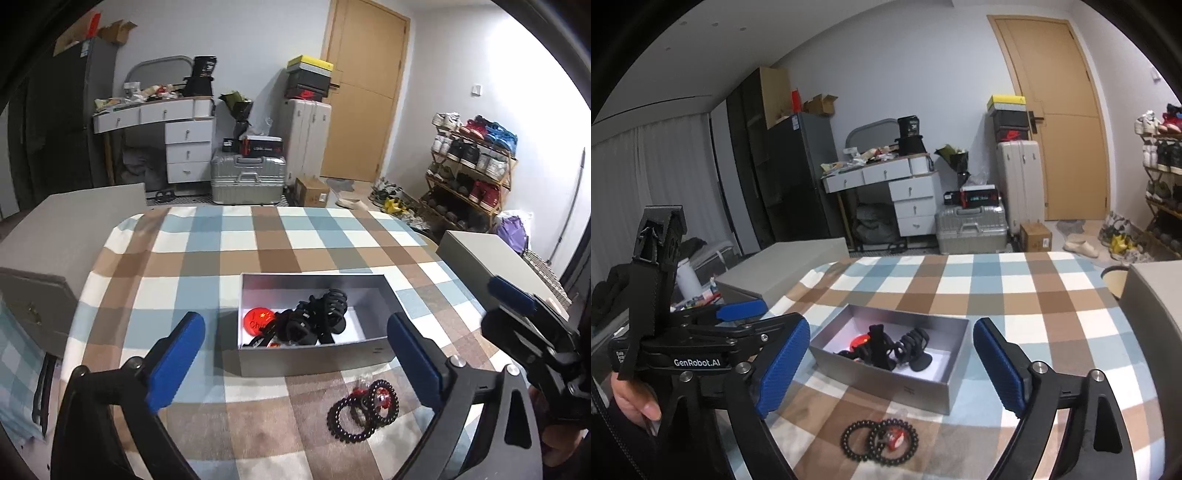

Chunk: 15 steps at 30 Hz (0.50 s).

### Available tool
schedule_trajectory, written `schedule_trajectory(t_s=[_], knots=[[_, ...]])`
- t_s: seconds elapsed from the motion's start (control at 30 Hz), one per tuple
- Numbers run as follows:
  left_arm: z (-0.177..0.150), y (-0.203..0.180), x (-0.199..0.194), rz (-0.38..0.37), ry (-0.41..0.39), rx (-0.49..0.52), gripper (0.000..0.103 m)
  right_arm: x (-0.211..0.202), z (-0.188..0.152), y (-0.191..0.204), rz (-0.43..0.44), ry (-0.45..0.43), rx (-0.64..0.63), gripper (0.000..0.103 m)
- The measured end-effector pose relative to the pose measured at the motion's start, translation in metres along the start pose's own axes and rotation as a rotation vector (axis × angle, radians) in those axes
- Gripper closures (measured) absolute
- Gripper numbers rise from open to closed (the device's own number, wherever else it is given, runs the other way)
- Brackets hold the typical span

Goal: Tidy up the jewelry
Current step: 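Withdraw both grippers from the box toward the coil bracelets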

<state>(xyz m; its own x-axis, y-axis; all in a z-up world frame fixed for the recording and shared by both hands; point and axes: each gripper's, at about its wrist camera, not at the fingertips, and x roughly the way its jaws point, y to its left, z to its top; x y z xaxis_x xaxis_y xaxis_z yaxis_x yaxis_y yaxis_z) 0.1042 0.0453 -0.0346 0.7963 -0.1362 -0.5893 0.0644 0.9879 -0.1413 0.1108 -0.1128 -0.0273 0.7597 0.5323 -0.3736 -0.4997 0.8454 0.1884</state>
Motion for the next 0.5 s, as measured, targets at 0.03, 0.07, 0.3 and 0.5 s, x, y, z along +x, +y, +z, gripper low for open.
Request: schedule_trajectory(t_s=[0.03, 0.07, 0.3, 0.5], knots=[[-0.003, 0.0, -0.002, 0.012, -0.006, -0.008, 0.005, -0.002, -0.002, -0.001, -0.006, 0.002, 0.005, 0.006], [-0.007, 0.002, -0.003, 0.026, -0.011, -0.019, 0.004, -0.005, -0.006, -0.001, -0.01, 0.004, 0.014, 0.006], [-0.037, 0.003, -0.007, 0.067, -0.008, -0.029, 0.004, -0.012, -0.034, -0.01, -0.029, 0.057, 0.052, 0.003], [-0.056, 0.002, -0.009, 0.055, 0.015, -0.024, 0.004, -0.006, -0.065, -0.014, -0.009, 0.15, 0.083, 0.003]])
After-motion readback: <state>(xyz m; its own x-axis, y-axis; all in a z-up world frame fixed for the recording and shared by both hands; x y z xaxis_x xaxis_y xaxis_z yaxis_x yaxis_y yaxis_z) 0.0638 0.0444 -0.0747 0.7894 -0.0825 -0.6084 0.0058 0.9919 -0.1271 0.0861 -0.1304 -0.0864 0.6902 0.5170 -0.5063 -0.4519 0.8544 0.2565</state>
